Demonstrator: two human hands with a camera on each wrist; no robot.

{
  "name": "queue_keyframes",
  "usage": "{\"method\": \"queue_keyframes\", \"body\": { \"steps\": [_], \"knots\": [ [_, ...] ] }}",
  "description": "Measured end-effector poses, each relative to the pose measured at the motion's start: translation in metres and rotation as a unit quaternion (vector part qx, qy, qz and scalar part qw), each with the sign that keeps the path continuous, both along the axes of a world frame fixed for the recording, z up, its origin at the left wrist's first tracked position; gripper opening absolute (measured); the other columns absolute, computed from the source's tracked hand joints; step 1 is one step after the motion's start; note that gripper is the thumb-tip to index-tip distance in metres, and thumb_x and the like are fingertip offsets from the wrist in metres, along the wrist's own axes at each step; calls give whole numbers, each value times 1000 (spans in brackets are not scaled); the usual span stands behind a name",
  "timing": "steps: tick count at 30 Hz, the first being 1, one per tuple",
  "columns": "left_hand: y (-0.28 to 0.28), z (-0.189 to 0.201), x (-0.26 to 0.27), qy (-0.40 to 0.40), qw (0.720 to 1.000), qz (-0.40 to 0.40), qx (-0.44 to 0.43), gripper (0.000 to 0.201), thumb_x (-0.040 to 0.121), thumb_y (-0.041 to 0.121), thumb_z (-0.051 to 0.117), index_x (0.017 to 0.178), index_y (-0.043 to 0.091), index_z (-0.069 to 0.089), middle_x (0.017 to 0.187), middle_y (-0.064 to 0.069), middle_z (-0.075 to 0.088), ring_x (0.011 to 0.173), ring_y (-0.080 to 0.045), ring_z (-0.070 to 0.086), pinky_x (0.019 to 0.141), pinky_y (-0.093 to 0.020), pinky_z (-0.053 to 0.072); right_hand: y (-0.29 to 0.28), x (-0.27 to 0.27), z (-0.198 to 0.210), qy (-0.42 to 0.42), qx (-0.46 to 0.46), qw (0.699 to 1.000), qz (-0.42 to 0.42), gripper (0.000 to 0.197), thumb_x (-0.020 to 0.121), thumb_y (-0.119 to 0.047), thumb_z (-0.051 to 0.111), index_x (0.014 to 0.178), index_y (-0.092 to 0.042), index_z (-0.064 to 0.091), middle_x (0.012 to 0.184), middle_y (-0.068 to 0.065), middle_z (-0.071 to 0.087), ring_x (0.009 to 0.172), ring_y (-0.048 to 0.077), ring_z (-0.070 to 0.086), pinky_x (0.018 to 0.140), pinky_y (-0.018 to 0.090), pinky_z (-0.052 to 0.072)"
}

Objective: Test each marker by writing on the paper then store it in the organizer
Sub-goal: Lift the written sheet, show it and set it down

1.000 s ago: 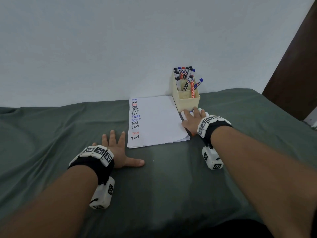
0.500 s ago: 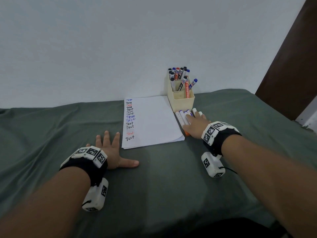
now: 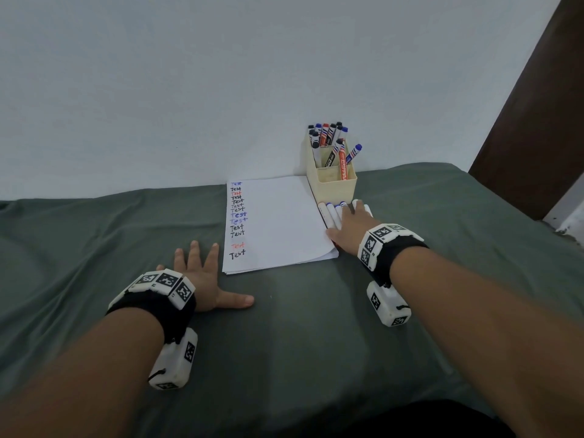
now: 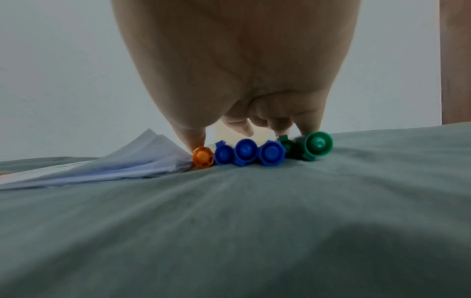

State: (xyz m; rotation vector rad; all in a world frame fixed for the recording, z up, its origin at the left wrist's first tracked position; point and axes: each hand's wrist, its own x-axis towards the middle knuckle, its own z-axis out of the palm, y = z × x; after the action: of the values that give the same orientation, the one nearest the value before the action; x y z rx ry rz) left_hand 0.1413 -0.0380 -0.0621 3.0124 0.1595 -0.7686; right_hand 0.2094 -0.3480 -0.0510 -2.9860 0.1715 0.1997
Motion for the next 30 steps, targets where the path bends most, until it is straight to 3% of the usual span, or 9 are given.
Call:
{"method": "queue_keyframes", "body": {
  "steps": [4, 8, 11, 13, 18, 20, 22, 24, 30],
  "knots": [
    [0, 0, 0, -3, 1000, 1, -1, 162, 17, 108, 34, 149, 36, -26, 159, -3, -31, 148, -33, -20, 116, -65, 3, 4, -3, 10, 3, -8, 1000, 29, 60, 103, -47, 36, 153, -14, 32, 160, 11, 31, 148, 31, 25, 117, 41, 25],
    [0, -1, 1, -3, 1000, 1, 0, 163, 16, 109, 34, 149, 36, -26, 159, -3, -31, 148, -33, -20, 116, -65, 3, -2, -3, 13, -40, 2, 999, 17, 50, 105, -45, 34, 137, -10, 51, 140, 12, 55, 128, 31, 49, 99, 35, 37],
    [0, -1, 1, -4, 1000, 1, -1, 163, 16, 109, 34, 149, 36, -25, 159, -3, -30, 148, -33, -20, 115, -65, 3, -4, -2, 10, -14, -12, 1000, -21, 64, 100, -53, 39, 148, -11, 40, 156, 15, 36, 143, 35, 32, 113, 48, 34],
    [0, -1, 1, -5, 1000, 0, -1, 163, 16, 109, 34, 149, 36, -25, 159, -3, -30, 148, -34, -20, 115, -65, 4, -4, -1, 8, 11, -23, 999, -23, 72, 101, -55, 38, 157, -11, 26, 164, 14, 25, 148, 37, 26, 117, 46, 29],
    [1, -2, 1, -5, 1000, 0, -2, 163, 15, 109, 33, 149, 37, -25, 159, -3, -30, 148, -34, -20, 115, -65, 3, -8, 2, 7, -33, 29, 999, 10, 57, 96, -51, 52, 135, -10, 51, 136, 13, 54, 123, 32, 53, 102, 39, 46],
    [1, -2, 1, -4, 1000, -1, -4, 163, 15, 109, 33, 149, 37, -25, 159, -3, -30, 148, -34, -20, 115, -65, 3, -8, 3, 6, -38, 40, 998, 0, 60, 95, -53, 55, 137, -10, 49, 140, 13, 50, 127, 33, 50, 103, 42, 44],
    [1, -2, 1, -6, 1000, -1, -3, 163, 15, 109, 33, 149, 37, -25, 159, -3, -30, 148, -34, -20, 115, -65, 3, -7, 3, 5, -30, 17, 999, -35, 76, 93, -62, 53, 148, -12, 39, 157, 16, 33, 143, 37, 34, 113, 48, 36],
    [1, -3, 2, -6, 1000, -1, -3, 163, 15, 109, 33, 149, 37, -26, 159, -3, -31, 148, -33, -20, 115, -65, 3, -7, 4, 4, -14, 29, 998, -61, 87, 91, -67, 52, 154, -11, 30, 161, 19, 25, 146, 38, 31, 116, 49, 33],
    [1, -3, 2, -6, 1000, 1, -2, 164, 13, 109, 33, 148, 37, -26, 159, -3, -31, 148, -33, -20, 115, -65, 3, -18, 12, 7, 9, 41, 999, 32, 73, 93, -65, 52, 144, -13, 46, 139, 17, 48, 124, 32, 51, 107, 41, 43]
  ]
}}
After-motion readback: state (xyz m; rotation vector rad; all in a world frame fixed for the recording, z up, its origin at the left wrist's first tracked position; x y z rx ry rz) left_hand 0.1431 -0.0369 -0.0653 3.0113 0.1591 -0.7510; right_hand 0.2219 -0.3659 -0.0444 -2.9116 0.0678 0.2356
